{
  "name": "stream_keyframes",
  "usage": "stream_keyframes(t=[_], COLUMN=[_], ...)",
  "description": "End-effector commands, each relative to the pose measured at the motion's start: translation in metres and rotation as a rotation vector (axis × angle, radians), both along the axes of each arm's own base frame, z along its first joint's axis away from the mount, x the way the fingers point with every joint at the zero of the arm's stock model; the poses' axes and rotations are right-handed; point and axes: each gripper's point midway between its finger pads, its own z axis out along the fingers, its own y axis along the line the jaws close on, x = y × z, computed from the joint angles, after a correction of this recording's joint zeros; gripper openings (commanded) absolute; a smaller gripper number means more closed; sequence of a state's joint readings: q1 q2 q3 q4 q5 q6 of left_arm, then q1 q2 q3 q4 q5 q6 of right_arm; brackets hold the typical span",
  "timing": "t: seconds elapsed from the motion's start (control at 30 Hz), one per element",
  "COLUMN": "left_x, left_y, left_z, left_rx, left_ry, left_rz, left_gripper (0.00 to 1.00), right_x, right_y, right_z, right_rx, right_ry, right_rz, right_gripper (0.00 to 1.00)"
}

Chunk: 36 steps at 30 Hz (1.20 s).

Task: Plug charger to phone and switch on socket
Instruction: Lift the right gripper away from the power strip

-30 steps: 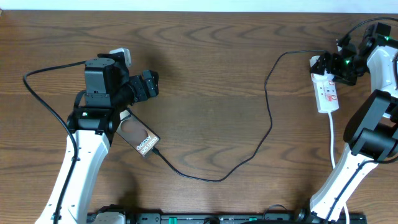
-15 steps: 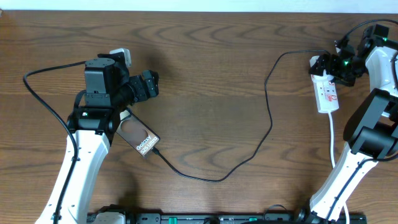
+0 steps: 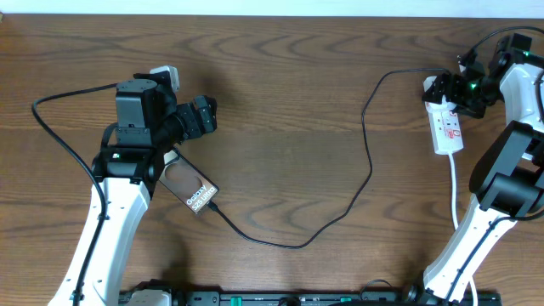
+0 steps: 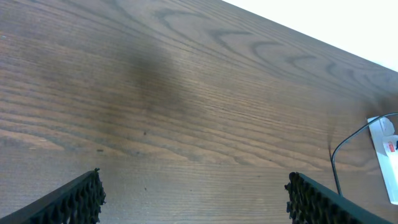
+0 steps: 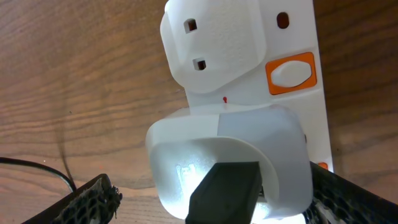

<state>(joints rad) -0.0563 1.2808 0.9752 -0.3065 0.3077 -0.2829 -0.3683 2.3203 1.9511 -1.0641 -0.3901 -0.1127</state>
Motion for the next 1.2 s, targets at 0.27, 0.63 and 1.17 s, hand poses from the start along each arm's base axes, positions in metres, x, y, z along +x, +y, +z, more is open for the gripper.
stream_keyframes(t=[0.27,0.63,1.17], left_x=[0.002,0.002,0.002], left_y=[0.001,0.001,0.001], left_z=[0.007,0.006,0.006], left_rx=[0.023,0.023,0.023], left_ry=[-0.02,-0.018,-0.018], left_rz=[-0.004,-0.004,-0.004], left_gripper=[0.92,0.92,0.92], right_x=[-0.009,-0.011,-0.017], right_y=[0.027,0.041,0.037], right_z=[-0.015,-0.027,-0.029], right_rx=[0.117,0.124,0.093], right_ry=[0.057,0.069,0.108], right_rz=[0.015,0.032,-0.029], right_gripper=[0.89,0.89,0.83])
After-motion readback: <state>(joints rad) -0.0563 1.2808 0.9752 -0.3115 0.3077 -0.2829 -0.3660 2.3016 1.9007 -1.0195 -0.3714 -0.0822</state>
